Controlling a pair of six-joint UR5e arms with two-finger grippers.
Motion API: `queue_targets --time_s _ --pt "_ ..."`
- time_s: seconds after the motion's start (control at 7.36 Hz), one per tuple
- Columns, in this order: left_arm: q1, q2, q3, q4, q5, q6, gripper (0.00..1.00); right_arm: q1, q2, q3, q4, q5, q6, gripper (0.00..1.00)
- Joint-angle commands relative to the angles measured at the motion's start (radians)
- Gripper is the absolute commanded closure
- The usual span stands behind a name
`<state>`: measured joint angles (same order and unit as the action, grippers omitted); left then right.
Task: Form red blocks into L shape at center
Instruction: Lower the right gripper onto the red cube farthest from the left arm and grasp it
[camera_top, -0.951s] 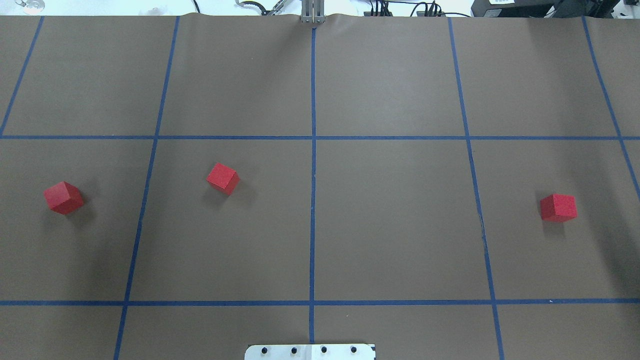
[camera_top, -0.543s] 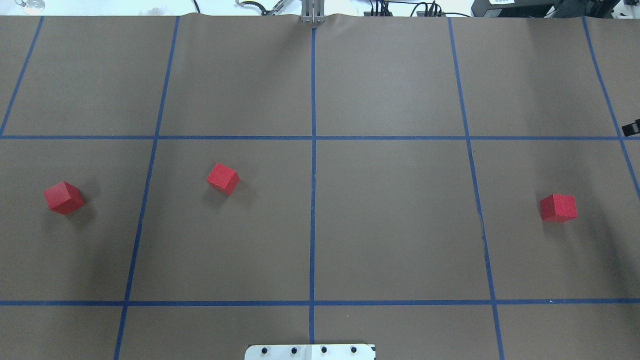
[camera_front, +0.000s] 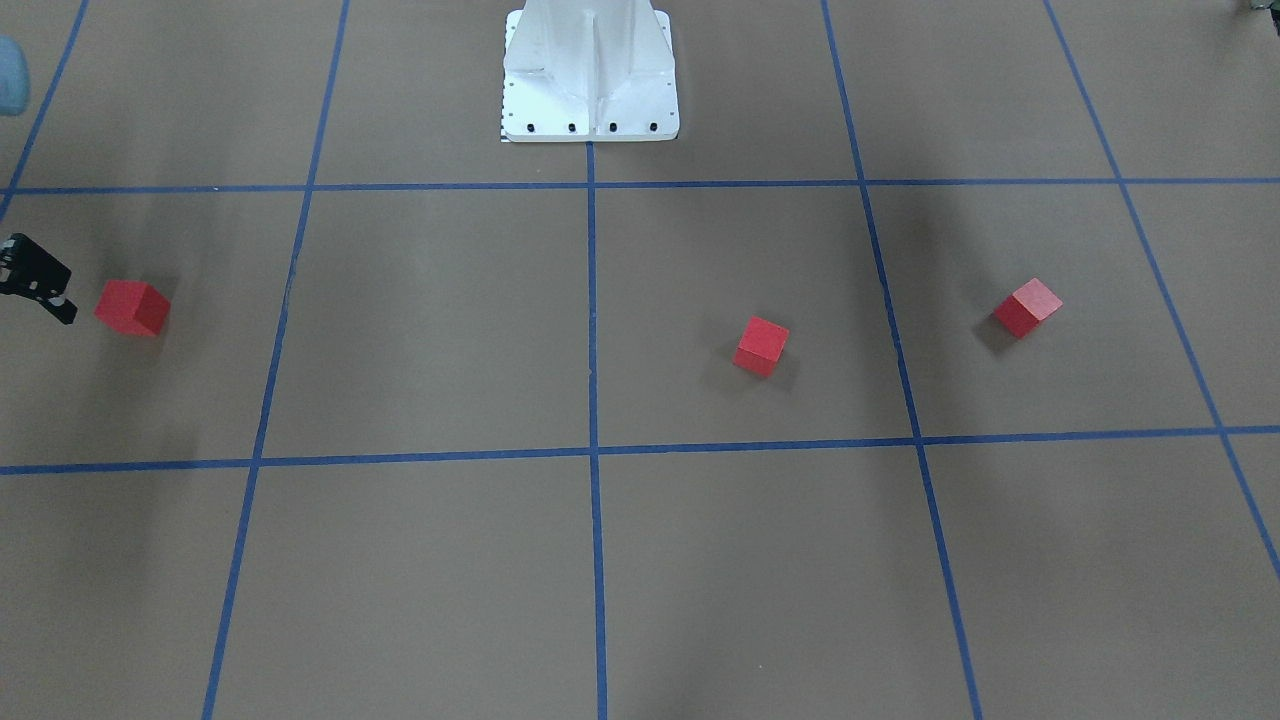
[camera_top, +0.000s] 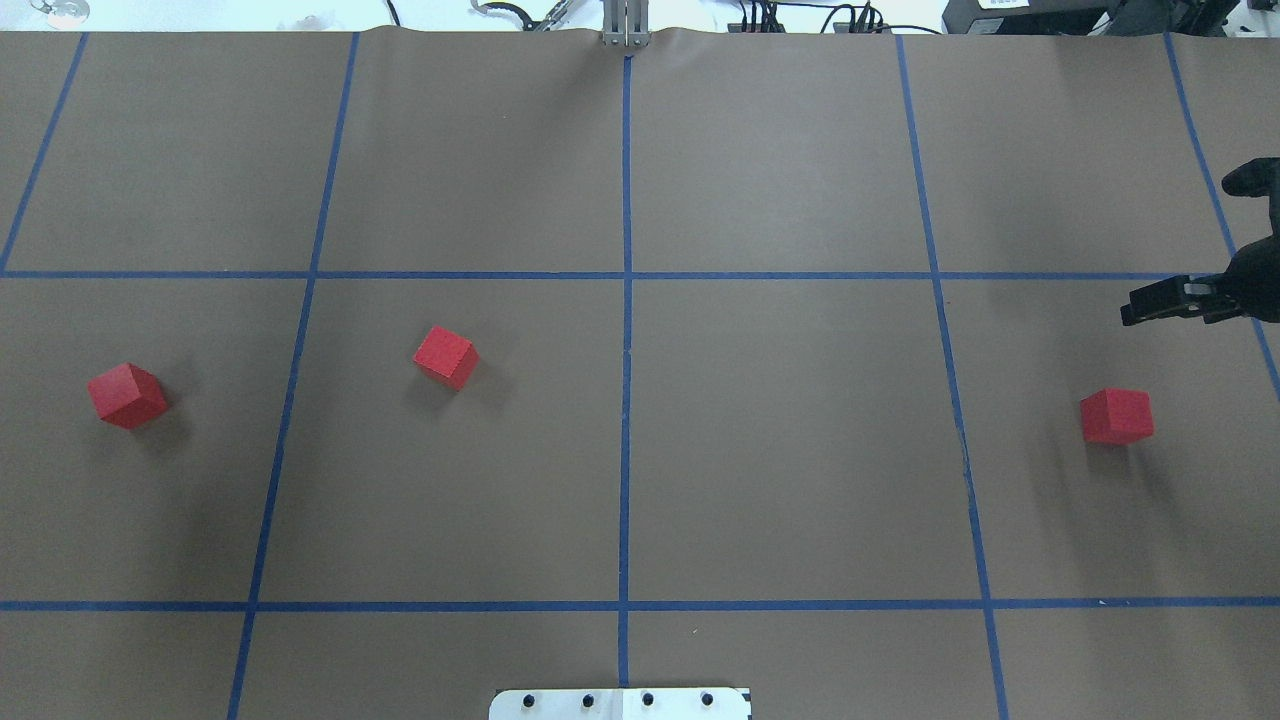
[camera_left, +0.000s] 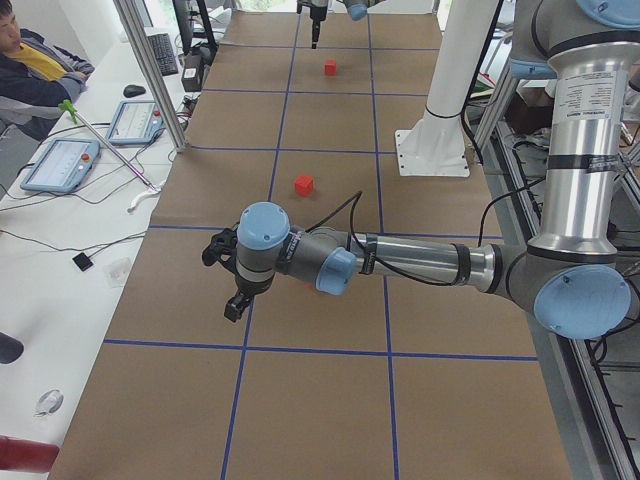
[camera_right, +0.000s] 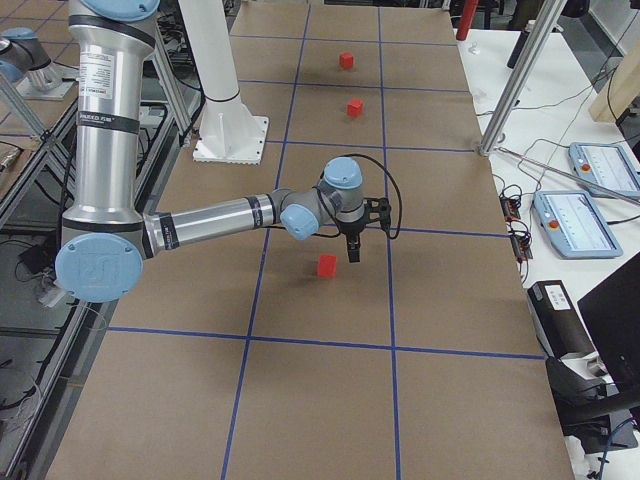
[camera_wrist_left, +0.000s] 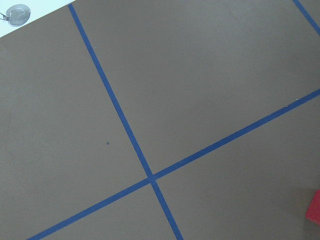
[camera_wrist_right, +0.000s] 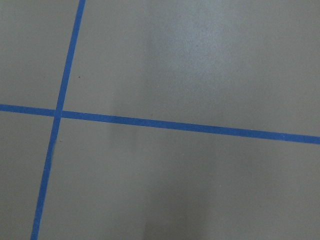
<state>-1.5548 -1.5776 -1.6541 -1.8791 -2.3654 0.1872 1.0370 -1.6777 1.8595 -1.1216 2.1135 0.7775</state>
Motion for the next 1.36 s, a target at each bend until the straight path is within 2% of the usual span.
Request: queue_targets --time_s 0.0,0.14,0.41,0.81,1.22 --pt "-0.001 -0.009 -0.001 0.000 0.000 0.000 0.00 -0.109 -0.034 0.004 0.041 -0.075 0.130 0.03" --pt "-0.001 -0.009 -0.001 0.000 0.000 0.000 0.00 -0.141 -0.071 0.004 0.108 -0.104 0.179 0.03" --pt "-0.001 -0.009 -0.003 0.000 0.000 -0.002 0.00 -0.195 -0.092 0.003 0.121 -0.156 0.218 0.04" --pt "-0.001 -0.007 -0.001 0.000 -0.002 0.000 0.00 -0.225 -0.141 0.000 0.175 -0.164 0.221 0.05" --pt "-0.001 -0.007 -0.001 0.000 -0.002 0.000 0.00 -0.238 -0.148 -0.006 0.181 -0.165 0.227 0.07"
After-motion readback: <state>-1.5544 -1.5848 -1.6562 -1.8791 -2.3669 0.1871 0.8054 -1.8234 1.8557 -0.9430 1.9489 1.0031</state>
